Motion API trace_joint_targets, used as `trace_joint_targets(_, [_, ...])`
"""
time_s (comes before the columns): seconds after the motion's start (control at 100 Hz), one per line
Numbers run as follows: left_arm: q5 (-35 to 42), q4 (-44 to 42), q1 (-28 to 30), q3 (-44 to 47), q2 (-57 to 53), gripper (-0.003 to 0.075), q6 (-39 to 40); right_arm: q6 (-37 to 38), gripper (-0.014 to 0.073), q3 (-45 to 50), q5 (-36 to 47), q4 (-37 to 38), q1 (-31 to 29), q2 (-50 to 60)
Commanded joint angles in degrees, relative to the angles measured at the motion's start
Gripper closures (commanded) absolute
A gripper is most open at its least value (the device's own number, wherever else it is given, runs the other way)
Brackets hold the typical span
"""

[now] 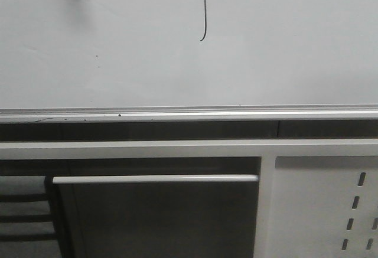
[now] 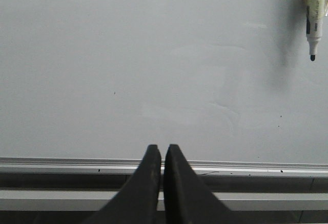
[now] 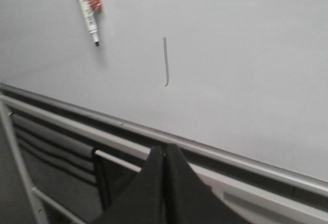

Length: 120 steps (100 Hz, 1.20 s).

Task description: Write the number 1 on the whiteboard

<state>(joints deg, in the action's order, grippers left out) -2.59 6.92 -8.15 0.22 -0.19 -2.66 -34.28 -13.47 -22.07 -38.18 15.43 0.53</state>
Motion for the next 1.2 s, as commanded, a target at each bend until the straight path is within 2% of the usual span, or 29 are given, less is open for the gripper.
trace_joint_targets(0.0, [3.8, 0.0, 0.1, 2.3, -1.3, 0.0741, 0.5, 9.1, 0.0647, -0.6, 11.0, 11.6, -0.7, 0.4])
trace_joint_targets(0.07, [3.8, 0.0, 0.1, 2.3, -1.3, 0.0741, 0.5, 20.2, 0.0647, 0.7, 14.2, 25.4, -1.9, -0.4])
trace_joint_targets(0.12, [3.8, 0.0, 0.1, 2.3, -1.3, 0.0741, 0.5, 25.7, 0.0647, 1.4, 14.5, 31.8, -3.1, -0.7])
trace_joint_targets(0.21, [3.8, 0.0, 0.1, 2.3, -1.3, 0.0741, 0.5, 30.0, 0.0647, 2.8, 14.5, 37.6, -5.9, -0.9])
trace_joint_targets(0.36, [3.8, 0.0, 0.1, 2.3, -1.3, 0.0741, 0.5, 30.1, 0.0647, 6.5, 14.7, 38.2, -12.3, -0.9])
trace_joint_targets(0.48, [3.8, 0.0, 0.1, 2.3, -1.3, 0.0741, 0.5, 30.1, 0.0647, 10.5, 17.0, 37.7, -14.8, -0.4])
trace_joint_targets(0.61, [3.8, 0.0, 0.1, 2.3, -1.3, 0.0741, 0.5, 30.1, 0.0647, 15.8, 21.5, 35.4, -15.1, 1.1])
trace_joint_targets(0.66, [3.7, 0.0, 0.1, 2.3, -1.3, 0.0741, 0.5, 30.1, 0.0647, 15.6, 17.5, 34.7, -15.2, 1.1])
trace_joint_targets(1.19, [3.7, 0.0, 0.1, 2.3, -1.3, 0.0741, 0.5, 30.1, 0.0647, 15.6, 16.8, 36.2, -15.6, 1.1])
